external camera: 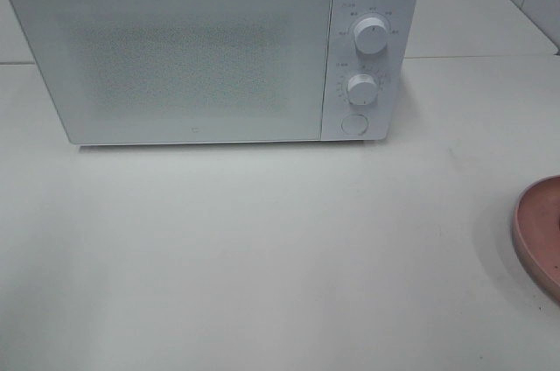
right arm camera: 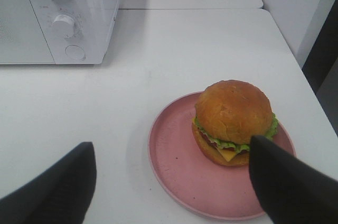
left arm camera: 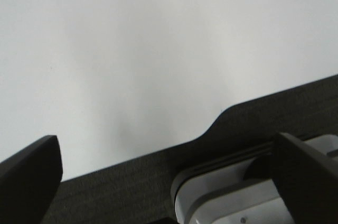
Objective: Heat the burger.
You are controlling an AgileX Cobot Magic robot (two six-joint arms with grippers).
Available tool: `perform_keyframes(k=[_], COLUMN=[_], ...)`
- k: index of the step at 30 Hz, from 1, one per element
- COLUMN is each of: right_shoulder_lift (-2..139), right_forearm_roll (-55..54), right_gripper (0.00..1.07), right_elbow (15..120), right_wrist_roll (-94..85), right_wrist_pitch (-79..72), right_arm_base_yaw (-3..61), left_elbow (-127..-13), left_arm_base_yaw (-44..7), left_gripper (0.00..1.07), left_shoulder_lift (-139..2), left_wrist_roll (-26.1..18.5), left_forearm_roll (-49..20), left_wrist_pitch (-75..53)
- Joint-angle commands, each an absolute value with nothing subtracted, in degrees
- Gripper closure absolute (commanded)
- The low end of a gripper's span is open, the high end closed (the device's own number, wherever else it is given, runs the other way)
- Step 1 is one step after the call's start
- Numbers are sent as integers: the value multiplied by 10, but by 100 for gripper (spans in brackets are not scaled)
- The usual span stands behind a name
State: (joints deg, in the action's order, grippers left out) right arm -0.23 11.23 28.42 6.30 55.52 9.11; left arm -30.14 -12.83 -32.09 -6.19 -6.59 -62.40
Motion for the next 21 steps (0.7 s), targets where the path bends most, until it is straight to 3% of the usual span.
perform_keyframes(k=[1,6,11,21], right_shoulder_lift=[-17,-17,-17,-17], right_forearm_roll=[116,116,116,116], right_gripper=[33,33,33,33], right_elbow=[283,283,283,283], right_wrist_roll=[65,65,65,65], right_wrist_pitch=[551,551,551,551], right_arm_base_yaw=[88,88,88,88], left_elbow=[-299,-299,-299,-299], left_arm_base_yaw=[-126,-126,-126,-113], left_gripper=[6,6,6,6], left_shoulder_lift=[-280,-216,-133,-54], left_wrist_roll=[-62,-61,-63,-62], left_forearm_roll=[-66,-81,-139,-138], left_wrist_pitch=[-617,-617,-612,-612])
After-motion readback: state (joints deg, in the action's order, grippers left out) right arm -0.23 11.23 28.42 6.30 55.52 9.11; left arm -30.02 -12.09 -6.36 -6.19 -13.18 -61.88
